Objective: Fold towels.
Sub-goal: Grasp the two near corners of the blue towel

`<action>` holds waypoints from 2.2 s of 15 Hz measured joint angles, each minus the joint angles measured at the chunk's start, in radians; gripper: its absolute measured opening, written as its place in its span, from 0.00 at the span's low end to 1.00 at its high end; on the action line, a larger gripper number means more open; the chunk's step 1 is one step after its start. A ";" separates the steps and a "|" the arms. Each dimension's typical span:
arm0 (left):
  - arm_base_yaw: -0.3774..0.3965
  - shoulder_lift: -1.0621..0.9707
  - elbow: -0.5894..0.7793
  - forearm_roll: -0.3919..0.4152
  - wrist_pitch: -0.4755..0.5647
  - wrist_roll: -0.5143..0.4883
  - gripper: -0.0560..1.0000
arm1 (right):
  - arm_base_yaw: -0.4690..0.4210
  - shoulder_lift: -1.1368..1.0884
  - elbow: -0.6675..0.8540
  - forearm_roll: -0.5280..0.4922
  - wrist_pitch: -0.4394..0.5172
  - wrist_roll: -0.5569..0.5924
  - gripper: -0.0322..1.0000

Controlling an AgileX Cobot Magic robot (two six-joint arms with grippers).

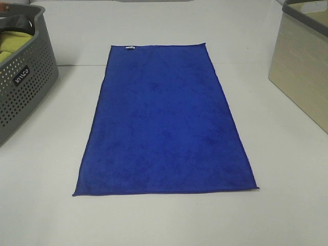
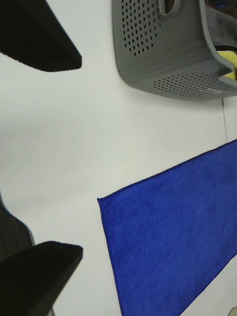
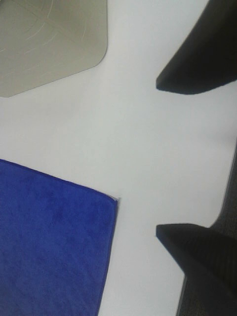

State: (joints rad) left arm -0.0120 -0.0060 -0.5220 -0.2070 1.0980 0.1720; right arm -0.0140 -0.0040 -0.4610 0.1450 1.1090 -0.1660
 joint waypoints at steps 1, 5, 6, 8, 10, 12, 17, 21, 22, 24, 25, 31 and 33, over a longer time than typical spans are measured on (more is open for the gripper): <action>0.000 0.000 0.000 0.000 0.000 0.000 0.89 | 0.000 0.000 0.000 0.000 0.000 0.000 0.72; 0.000 0.000 0.000 0.000 0.000 0.000 0.89 | 0.000 0.000 0.000 0.000 0.000 0.000 0.72; 0.000 0.000 0.000 0.000 0.000 0.000 0.89 | 0.000 0.000 0.000 0.000 0.000 0.000 0.72; 0.000 0.000 0.000 0.000 0.000 0.000 0.89 | 0.000 0.000 0.000 0.000 0.000 0.000 0.72; 0.000 0.000 0.000 0.000 0.000 0.000 0.89 | 0.000 0.000 0.000 0.000 0.000 0.000 0.72; 0.000 0.000 0.000 0.000 0.000 0.000 0.89 | 0.000 0.000 0.000 0.000 0.000 0.000 0.72; 0.000 0.000 0.000 0.000 0.000 0.000 0.89 | 0.000 0.000 0.000 0.000 0.000 0.000 0.72; 0.000 0.000 0.000 0.000 0.000 0.000 0.89 | 0.000 0.000 0.000 0.000 0.000 0.000 0.72; 0.000 0.000 0.000 0.000 0.000 0.000 0.89 | 0.000 0.000 0.000 0.000 0.000 0.000 0.72; 0.000 0.000 0.000 0.000 0.000 0.000 0.89 | 0.000 0.000 0.000 0.000 0.000 0.000 0.72; 0.000 0.000 0.000 0.000 0.000 0.000 0.89 | 0.000 0.000 0.000 0.000 0.000 0.000 0.72; 0.000 0.000 0.000 0.000 0.000 -0.004 0.89 | 0.000 0.000 0.000 0.000 0.000 0.000 0.72; 0.000 0.000 0.000 0.000 0.000 -0.004 0.89 | 0.000 0.000 0.000 0.000 0.000 0.000 0.72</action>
State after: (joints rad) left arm -0.0120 -0.0060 -0.5220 -0.2070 1.0980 0.1680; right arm -0.0140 -0.0040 -0.4610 0.1450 1.1090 -0.1660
